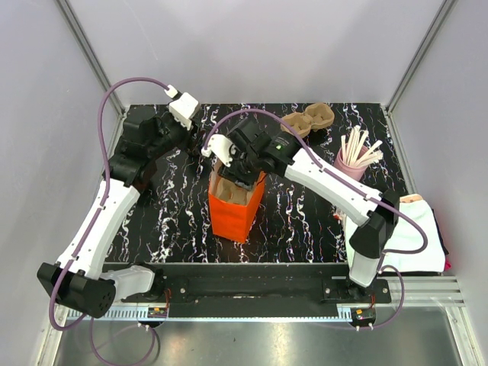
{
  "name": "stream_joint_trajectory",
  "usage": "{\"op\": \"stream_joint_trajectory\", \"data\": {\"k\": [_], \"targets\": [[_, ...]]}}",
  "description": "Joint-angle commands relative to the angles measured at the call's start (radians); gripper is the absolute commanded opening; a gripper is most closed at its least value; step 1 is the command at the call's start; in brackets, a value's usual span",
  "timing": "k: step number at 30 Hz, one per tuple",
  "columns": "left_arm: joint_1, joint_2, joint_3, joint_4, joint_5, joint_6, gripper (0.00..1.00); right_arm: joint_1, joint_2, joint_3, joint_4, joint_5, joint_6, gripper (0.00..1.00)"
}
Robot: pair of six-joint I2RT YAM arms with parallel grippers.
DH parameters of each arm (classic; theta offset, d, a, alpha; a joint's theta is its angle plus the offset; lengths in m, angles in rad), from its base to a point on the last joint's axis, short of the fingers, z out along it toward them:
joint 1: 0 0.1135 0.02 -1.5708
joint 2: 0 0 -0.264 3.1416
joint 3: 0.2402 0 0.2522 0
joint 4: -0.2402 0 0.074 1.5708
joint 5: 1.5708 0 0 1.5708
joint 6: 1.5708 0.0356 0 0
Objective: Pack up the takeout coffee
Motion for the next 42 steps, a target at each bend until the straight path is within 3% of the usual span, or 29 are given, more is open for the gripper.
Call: {"op": "stream_joint_trajectory", "data": {"k": [1,23,30,42], "targets": [[0.001,-0.027,-0.004,0.055,-0.013,-0.001,0.48,-0.003,0.013,0.042,-0.027,-0.049,0.028,0.55],[-0.002,-0.041,-0.024,0.055,-0.016,0.013,0.47,-0.036,0.023,-0.086,0.095,-0.086,0.063,0.57],[-0.005,-0.036,-0.020,0.055,-0.017,0.015,0.47,-0.036,0.006,-0.073,0.102,-0.078,0.052,0.74],[-0.009,-0.028,-0.009,0.045,-0.016,0.013,0.47,-0.036,-0.039,0.068,0.037,-0.051,0.019,0.92]]}}
